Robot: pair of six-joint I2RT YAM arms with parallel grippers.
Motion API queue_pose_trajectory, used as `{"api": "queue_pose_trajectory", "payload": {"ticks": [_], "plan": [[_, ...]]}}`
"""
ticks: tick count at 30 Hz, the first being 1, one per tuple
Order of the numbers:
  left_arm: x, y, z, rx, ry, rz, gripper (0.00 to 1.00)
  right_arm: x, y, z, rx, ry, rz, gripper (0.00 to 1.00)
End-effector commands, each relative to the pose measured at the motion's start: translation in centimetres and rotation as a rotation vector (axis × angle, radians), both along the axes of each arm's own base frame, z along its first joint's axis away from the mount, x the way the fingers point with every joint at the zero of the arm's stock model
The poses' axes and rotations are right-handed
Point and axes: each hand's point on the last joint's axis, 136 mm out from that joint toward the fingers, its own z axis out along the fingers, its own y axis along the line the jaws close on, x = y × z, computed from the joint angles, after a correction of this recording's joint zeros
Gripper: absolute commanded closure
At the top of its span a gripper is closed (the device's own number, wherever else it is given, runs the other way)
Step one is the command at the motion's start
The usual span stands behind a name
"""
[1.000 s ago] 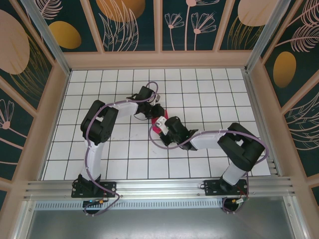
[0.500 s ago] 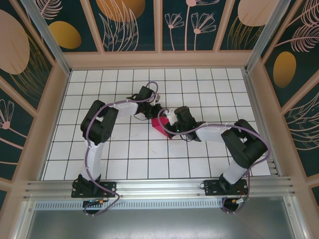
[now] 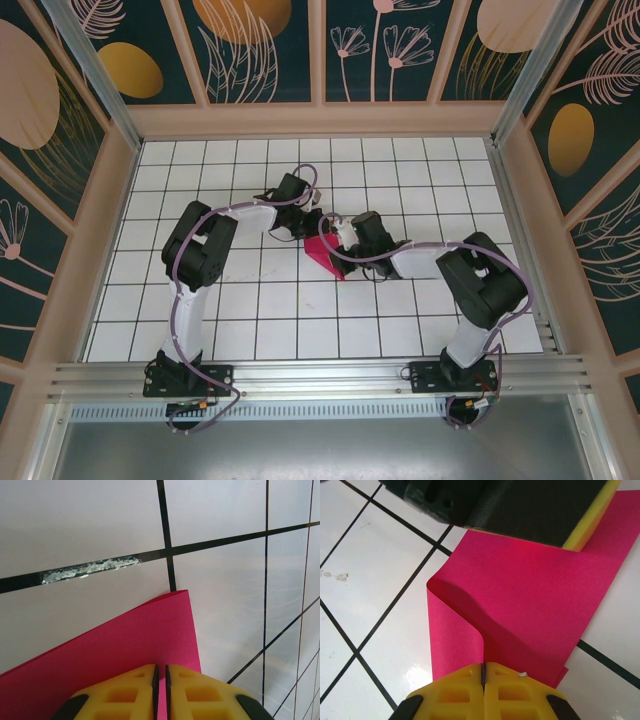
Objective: Fold a paper plane with a square sheet of paper (fold left side to right side)
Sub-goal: Third fold the triangle at the center of the table.
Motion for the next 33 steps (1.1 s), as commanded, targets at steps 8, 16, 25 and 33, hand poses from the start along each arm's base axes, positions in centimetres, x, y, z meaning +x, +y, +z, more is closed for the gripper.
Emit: {"api": "queue_pose_trajectory", "payload": {"ticks": [8, 16, 25, 33], "plan": [[-2.1, 0.5, -3.2, 0.063, 0.064, -0.02, 0.84, 0.6, -0.2, -0.7, 0.026, 0.061, -0.022, 1.0], [-2.2, 0.5, -3.3, 0.064, 0.067, -0.019, 0.84, 1.0, -0.3, -1.2, 0.014, 0.07, -0.037, 1.0], [-2.2, 0.5, -3.3, 0.062, 0.066, -0.018, 0.84, 1.5, -0.2, -0.8, 0.015, 0.06, -0.045, 1.0], [-2.3, 0.6, -3.4, 0.059, 0.068, -0.017, 0.84, 1.0, -0.7, -2.0, -0.015, 0.087, -0.05, 1.0]]}}
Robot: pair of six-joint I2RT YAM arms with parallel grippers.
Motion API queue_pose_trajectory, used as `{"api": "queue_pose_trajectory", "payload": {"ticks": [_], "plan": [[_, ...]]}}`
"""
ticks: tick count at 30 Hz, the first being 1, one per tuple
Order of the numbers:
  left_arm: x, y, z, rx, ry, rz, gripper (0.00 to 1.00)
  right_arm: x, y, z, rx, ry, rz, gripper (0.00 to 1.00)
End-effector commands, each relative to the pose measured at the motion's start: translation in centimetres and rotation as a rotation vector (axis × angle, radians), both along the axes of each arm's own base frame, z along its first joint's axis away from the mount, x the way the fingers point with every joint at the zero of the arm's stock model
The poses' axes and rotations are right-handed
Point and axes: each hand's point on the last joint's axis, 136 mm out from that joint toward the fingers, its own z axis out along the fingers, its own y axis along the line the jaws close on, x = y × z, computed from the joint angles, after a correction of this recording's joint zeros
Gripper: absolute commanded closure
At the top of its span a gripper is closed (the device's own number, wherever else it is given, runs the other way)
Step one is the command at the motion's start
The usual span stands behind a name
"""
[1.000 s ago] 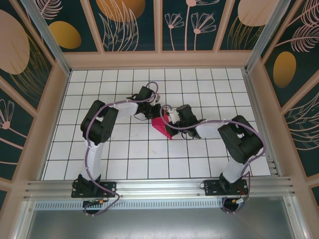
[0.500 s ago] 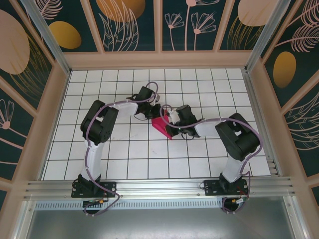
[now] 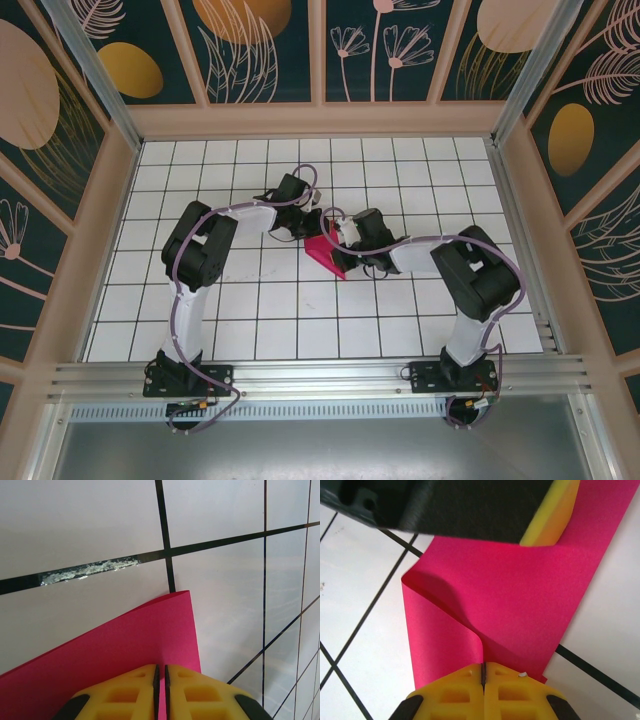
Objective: Fold a paper plane with a square sheet of paper (fold left side to right side)
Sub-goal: Third fold the triangle at the center of the table.
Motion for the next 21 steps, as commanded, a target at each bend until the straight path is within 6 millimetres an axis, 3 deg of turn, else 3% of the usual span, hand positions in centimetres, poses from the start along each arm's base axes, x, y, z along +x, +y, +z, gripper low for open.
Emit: {"api": "queue_pose_trajectory", "payload": {"ticks": [1, 12, 21], "plan": [[-2.4, 0.6, -3.3, 0.064, 0.074, -0.017, 0.84, 0.0, -0.4, -0.8, -0.021, 0.035, -0.019, 1.0], [-2.3, 0.6, -3.0, 0.06, 0.069, -0.018, 0.83, -2.0, -0.6, -1.9, -0.027, 0.094, -0.025, 1.0], [-0.3, 0.2, 0.8, 0.051, 0.001, -0.03, 0.73, -2.5, -1.3, -3.1, -0.074, 0.127, -0.042, 1.0]]}}
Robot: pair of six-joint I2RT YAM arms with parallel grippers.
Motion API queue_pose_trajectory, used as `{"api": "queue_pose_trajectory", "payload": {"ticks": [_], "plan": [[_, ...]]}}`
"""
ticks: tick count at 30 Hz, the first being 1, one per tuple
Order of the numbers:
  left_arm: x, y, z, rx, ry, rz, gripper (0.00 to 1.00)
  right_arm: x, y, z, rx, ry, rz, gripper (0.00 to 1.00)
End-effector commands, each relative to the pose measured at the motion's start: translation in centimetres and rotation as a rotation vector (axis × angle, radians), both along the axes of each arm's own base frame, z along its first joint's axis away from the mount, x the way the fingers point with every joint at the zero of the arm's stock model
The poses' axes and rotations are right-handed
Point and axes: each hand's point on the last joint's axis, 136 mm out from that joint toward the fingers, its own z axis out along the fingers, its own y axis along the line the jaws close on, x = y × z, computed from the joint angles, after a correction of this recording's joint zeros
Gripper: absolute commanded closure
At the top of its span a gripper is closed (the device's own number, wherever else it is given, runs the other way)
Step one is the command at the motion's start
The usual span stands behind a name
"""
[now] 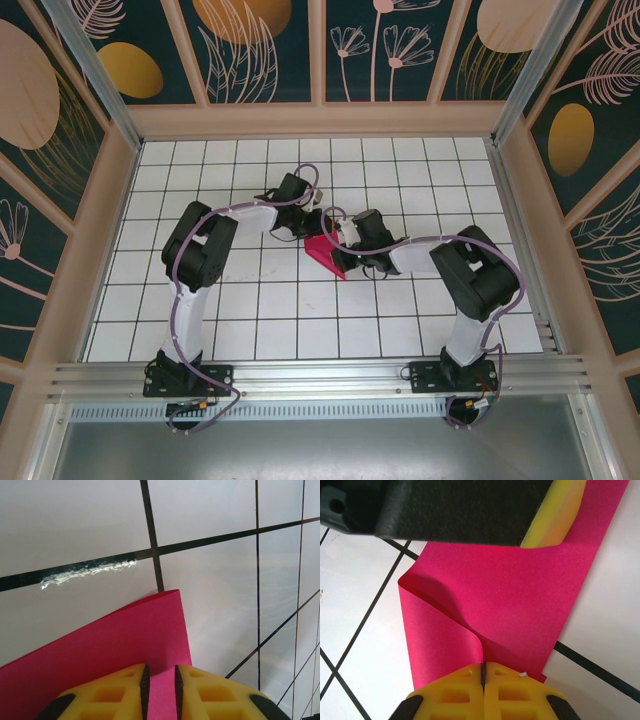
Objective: Fold a paper plane with a square sheet of paper (fold left side to right side)
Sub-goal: Third fold the triangle at the center of the table.
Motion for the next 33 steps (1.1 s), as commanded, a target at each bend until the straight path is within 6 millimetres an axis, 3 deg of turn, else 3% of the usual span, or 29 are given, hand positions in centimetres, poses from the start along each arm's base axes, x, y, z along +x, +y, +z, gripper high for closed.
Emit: {"api": "queue_pose_trajectory", "payload": {"ticks": [1, 7, 10, 13, 18, 23, 33], "plan": [[0.0, 0.7, 0.7, 0.05, 0.005, -0.012, 0.72, -2.5, -1.4, -3.0, -0.087, 0.109, -0.007, 1.0], [2.2, 3.0, 2.9, 0.053, -0.019, 0.03, 0.65, -2.6, -1.5, -3.1, -0.095, 0.111, 0.0, 1.0], [2.5, 4.7, 4.1, 0.057, -0.043, 0.055, 0.68, -2.6, -1.4, -3.2, -0.099, 0.11, 0.004, 1.0], [1.3, 5.7, 5.3, 0.05, -0.073, 0.058, 0.74, -2.6, -1.4, -3.2, -0.102, 0.108, 0.006, 1.0], [-3.2, 5.0, 6.3, -0.116, -0.036, 0.022, 0.82, -2.6, -1.3, -3.4, -0.103, 0.108, 0.008, 1.0], [-6.2, 3.1, 5.2, -0.142, 0.005, -0.029, 0.82, -2.6, -1.3, -3.5, -0.107, 0.11, 0.01, 1.0], [-6.6, 1.8, 1.7, -0.09, 0.057, -0.032, 0.83, -2.7, -1.3, -3.7, -0.119, 0.114, 0.015, 1.0]]}}
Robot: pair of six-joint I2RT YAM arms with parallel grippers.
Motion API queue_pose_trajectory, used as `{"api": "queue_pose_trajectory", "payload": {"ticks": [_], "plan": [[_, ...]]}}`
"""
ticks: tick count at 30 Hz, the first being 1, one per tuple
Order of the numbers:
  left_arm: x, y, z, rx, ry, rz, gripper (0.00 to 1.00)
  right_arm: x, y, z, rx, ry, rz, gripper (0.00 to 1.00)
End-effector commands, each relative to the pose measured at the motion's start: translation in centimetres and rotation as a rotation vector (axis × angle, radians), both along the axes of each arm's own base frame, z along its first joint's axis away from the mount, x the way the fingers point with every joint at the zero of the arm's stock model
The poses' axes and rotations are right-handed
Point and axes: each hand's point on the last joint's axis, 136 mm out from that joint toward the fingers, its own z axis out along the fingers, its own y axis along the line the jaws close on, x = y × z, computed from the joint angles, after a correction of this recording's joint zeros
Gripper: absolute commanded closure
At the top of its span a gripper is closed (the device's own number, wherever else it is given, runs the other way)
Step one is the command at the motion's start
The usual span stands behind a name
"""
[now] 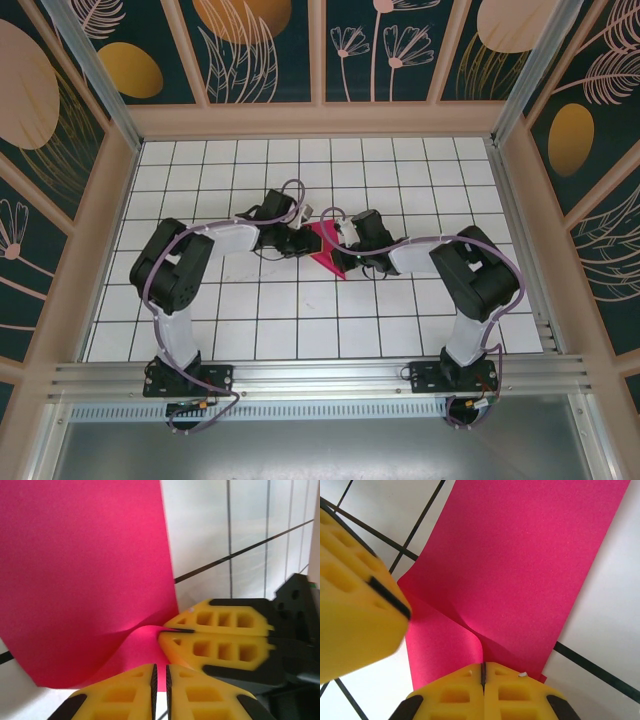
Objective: Fold a paper plane with a square sheet of paper (fold left side to right side)
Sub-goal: Third fold the triangle at the center of the table.
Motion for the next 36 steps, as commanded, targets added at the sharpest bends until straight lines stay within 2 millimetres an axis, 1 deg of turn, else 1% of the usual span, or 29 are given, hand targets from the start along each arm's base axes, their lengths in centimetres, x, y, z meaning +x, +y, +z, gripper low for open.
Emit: {"api": "queue_pose_trajectory", "payload": {"ticks": [1, 5, 12, 19, 23, 25, 28, 29, 30, 33, 36], "plan": [[0.5, -0.5, -0.5, -0.003, -0.001, 0.006, 0.84, -2.7, -1.3, -3.7, -0.11, 0.123, 0.016, 1.0], [0.2, -0.1, -1.7, 0.024, 0.017, 0.011, 0.84, -2.6, -1.4, -3.9, -0.119, 0.124, 0.014, 1.0], [-0.4, 0.6, -3.0, 0.056, 0.037, 0.016, 0.84, -2.5, -1.4, -3.9, -0.123, 0.12, 0.015, 1.0], [-1.1, 1.6, -4.4, 0.109, 0.054, 0.026, 0.85, -2.2, -1.2, -3.7, -0.117, 0.114, 0.012, 1.0], [-1.3, 1.9, -5.1, 0.123, 0.062, 0.035, 0.85, -1.9, -0.9, -3.1, -0.101, 0.104, 0.007, 1.0], [-1.4, 2.0, -5.5, 0.136, 0.066, 0.04, 0.85, -1.5, -0.6, -2.4, -0.087, 0.095, 0.001, 1.0], [-1.6, 2.3, -6.2, 0.152, 0.077, 0.047, 0.86, -0.2, -0.1, -0.2, -0.045, 0.068, -0.019, 0.99], [-1.6, 2.3, -6.4, 0.156, 0.08, 0.049, 0.86, 0.2, 0.0, 0.6, -0.033, 0.058, -0.027, 0.96], [-1.6, 2.4, -6.6, 0.161, 0.081, 0.05, 0.86, 0.8, 0.0, 1.5, -0.021, 0.048, -0.04, 0.9], [-1.7, 2.4, -6.9, 0.169, 0.084, 0.054, 0.87, 2.1, -0.2, 4.0, 0.013, 0.022, -0.072, 0.8], [-1.6, 2.4, -6.9, 0.168, 0.085, 0.055, 0.87, 2.2, -0.5, 5.7, 0.022, 0.005, -0.084, 0.7]]}}
